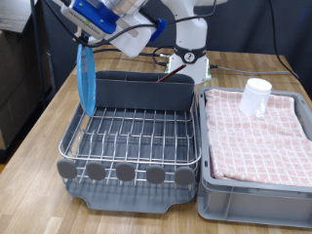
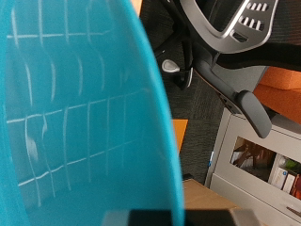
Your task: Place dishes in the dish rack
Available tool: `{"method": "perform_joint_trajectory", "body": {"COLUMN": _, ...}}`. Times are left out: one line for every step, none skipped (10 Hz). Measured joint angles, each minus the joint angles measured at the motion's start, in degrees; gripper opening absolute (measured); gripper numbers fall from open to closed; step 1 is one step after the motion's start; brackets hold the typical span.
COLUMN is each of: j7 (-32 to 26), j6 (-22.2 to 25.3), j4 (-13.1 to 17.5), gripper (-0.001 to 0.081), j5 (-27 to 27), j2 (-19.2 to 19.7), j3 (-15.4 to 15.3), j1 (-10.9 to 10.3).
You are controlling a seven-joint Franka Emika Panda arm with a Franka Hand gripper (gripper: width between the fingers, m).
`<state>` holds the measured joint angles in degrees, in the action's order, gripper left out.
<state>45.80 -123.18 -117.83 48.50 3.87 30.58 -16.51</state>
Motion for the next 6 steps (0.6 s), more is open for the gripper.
{"method": "perform_joint_trajectory", "body": {"j7": 0.50, "j6": -0.96, "j4": -0.52, "gripper": 0.0019, "j5": -0.03, "j2": 0.64, "j3": 0.25, "j1": 0.00}}
{"method": "perform_joint_trajectory", "body": {"j7": 1.15, "j6": -1.80, "j4": -1.29, "gripper": 0.0019, "j5": -0.04, "j2": 1.03, "j3": 0.36, "j1": 0.00}}
{"method": "perform_joint_trajectory", "body": {"j7": 2.01, "j6": -2.55, "j4": -2.12, "gripper": 0.0019, "j5": -0.04, "j2": 1.33, "j3": 0.42, "j1": 0.00}}
{"method": "perform_joint_trajectory", "body": {"j7": 2.93, "j6": -3.17, "j4": -3.00, "gripper": 0.0019, "j5": -0.04, "j2": 1.56, "j3": 0.47, "j1": 0.00}}
{"method": "perform_joint_trajectory", "body": {"j7": 3.88, "j6": -3.83, "j4": -3.94, "gripper": 0.0019, "j5": -0.04, "j2": 1.73, "j3": 0.55, "j1": 0.00}}
{"method": "perform_joint_trajectory", "body": {"j7": 4.82, "j6": -4.56, "j4": -4.92, "gripper": 0.0019, "j5": -0.03, "j2": 1.87, "j3": 0.66, "j1": 0.00}}
